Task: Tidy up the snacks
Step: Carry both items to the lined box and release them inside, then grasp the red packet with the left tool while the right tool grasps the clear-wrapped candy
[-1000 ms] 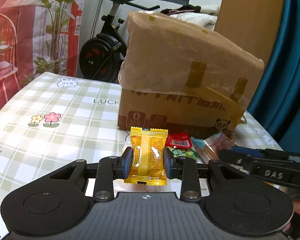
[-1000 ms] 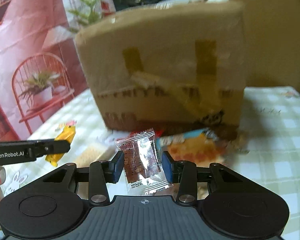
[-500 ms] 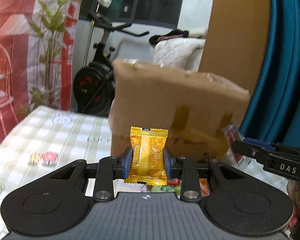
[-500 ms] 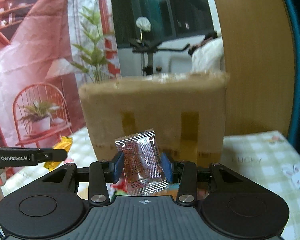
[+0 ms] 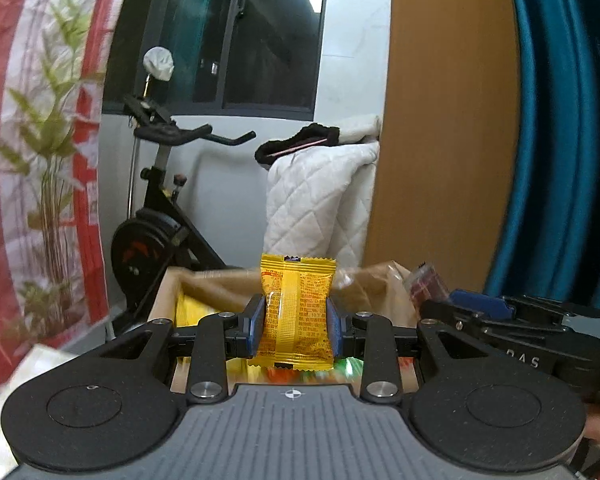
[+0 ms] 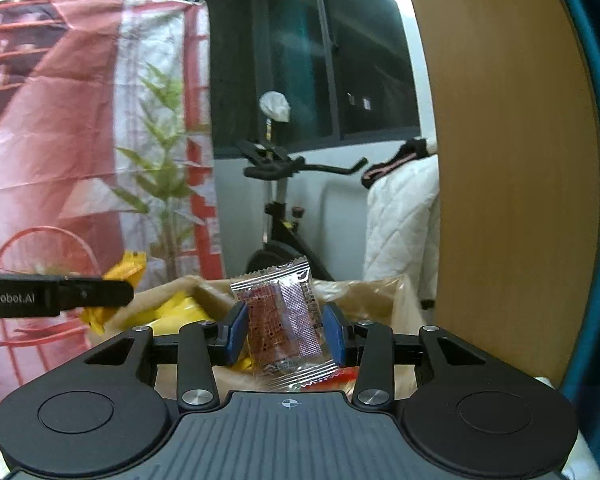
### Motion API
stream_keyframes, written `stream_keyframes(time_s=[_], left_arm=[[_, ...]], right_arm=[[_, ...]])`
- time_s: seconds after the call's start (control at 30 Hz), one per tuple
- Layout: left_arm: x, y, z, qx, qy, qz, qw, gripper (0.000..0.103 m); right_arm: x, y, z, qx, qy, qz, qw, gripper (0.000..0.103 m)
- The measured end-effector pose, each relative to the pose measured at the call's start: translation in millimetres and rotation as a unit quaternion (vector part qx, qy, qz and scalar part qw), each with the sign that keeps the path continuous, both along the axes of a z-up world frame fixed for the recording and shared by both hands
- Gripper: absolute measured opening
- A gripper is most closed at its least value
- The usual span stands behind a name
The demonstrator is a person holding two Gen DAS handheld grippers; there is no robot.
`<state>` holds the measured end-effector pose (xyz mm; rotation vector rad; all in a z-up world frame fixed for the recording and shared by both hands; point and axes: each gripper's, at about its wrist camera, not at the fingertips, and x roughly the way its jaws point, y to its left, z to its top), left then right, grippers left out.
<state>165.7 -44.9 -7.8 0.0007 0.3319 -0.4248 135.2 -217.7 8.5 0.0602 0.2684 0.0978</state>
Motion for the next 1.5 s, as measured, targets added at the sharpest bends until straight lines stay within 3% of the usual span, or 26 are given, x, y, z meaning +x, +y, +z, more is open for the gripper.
stream_keyframes(time_s=[0.2, 0.27, 0.3, 0.33, 0.37, 0.4, 1.07, 1.33, 1.5], left_arm=[[54.5, -24.7, -8.2, 0.013, 0.028, 0.009, 0.9995, 0.036], [63.6, -23.3, -12.3, 0.01, 0.044, 0.009, 0.999, 0.053], [65.6, -22.6, -14.7, 0.009, 0.048, 0.011, 0.9987, 0.064], [66.4, -19.2, -15.3, 0.008, 0.049, 0.015, 0.9987, 0.067], [64.9, -16.9, -17.1, 0.007, 0.048, 0.02, 0.9986, 0.067], [62.5, -14.0, -17.9, 0.006, 0.05, 0.023, 0.9985, 0.068], [-46.7, 48.9, -4.4, 0.005, 0.056, 0.054, 0.997, 0.069], [-95.9, 81.5, -24.6, -0.007, 0.086, 0.083, 0.9928, 0.068], [-105.5, 93.9, -51.2, -0.003, 0.113, 0.085, 0.99, 0.068]], right_arm=[[54.6, -14.8, -9.2, 0.01, 0.039, -0.028, 0.999, 0.039], [61.2, -15.5, -15.5, 0.006, 0.052, -0.031, 0.998, 0.042], [63.1, -15.0, -17.1, 0.004, 0.057, -0.035, 0.998, 0.049], [61.5, -14.0, -19.0, 0.005, 0.06, -0.039, 0.997, 0.055], [58.8, -13.9, -20.4, 0.008, 0.059, -0.04, 0.997, 0.063], [55.3, -14.4, -21.1, 0.013, 0.056, -0.038, 0.998, 0.063], [-48.5, 9.5, -12.7, 0.024, 0.059, -0.003, 0.998, 0.064], [-97.2, 1.0, -27.7, 0.037, 0.072, -0.007, 0.997, 0.064], [-115.4, -11.5, -52.3, 0.05, 0.096, -0.021, 0.994, 0.064]])
